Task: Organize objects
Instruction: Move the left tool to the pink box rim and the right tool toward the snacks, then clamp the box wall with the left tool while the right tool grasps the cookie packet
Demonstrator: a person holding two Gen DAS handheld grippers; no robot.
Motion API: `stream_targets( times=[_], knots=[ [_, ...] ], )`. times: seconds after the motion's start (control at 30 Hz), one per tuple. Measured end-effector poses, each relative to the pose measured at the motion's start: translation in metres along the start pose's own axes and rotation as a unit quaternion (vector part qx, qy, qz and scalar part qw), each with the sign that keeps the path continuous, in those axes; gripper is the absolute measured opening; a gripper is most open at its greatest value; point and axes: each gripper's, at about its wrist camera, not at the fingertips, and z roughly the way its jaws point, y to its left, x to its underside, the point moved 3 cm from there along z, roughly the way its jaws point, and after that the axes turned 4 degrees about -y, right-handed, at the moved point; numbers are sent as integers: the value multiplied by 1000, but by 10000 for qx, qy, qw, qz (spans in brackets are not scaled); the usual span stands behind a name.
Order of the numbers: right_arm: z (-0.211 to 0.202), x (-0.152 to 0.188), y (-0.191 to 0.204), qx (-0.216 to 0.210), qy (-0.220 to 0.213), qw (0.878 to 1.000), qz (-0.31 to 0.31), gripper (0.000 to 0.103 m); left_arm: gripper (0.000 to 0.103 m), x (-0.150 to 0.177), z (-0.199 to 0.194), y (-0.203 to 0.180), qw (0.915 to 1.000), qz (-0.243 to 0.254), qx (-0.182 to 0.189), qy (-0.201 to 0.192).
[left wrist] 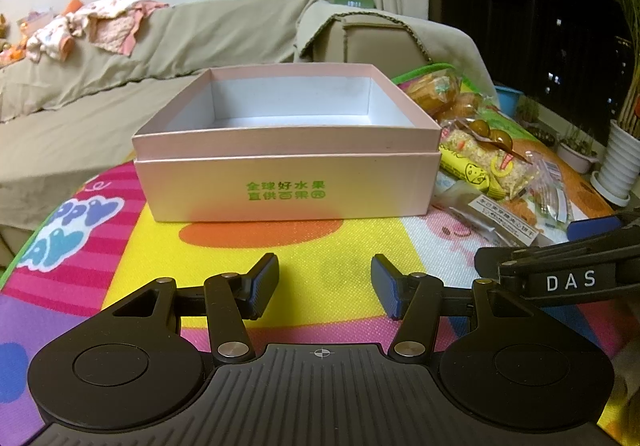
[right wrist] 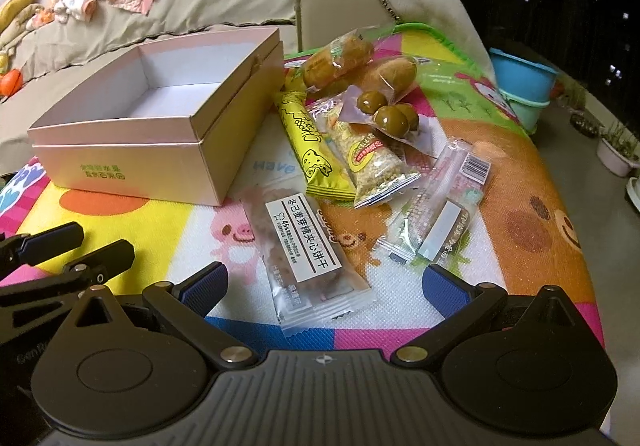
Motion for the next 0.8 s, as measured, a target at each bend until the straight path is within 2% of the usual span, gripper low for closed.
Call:
stream_targets(
  times=[0.2,0.37,0.43,0.53,0.6,0.67,0.73,0.8],
  knots=[
    [2,-1,2,46,57,9999,-80,103,59,-5,2,0,9999,84,33,132],
    [2,-9,-5,-218,219,9995,54,103,54,-10,1,8,9998,32,97,176],
    [-4,-14,-8,-383,183,9990,171,103,53,-17,-4,16,9999,-45,91,21],
    [-20,-26,-13,-255,-286,9990,224,103,53,-41,-18,29,9991,-143,96,-384],
    [-31,-36,-17,-91,-676,9974,230,103,54,-61,-29,39,9971,-153,18,-749],
    [-38,-43,-22,15,-875,9957,294,103,54,-80,-31,50,9951,-74,-148,-979],
    [-36,-49,-23,-263,-680,9973,103,103,54,-98,-22,61,9936,101,-468,-1019],
    [-37,-50,-21,-536,-598,9968,-46,103,54,-111,-3,76,9934,163,-737,-867]
  ],
)
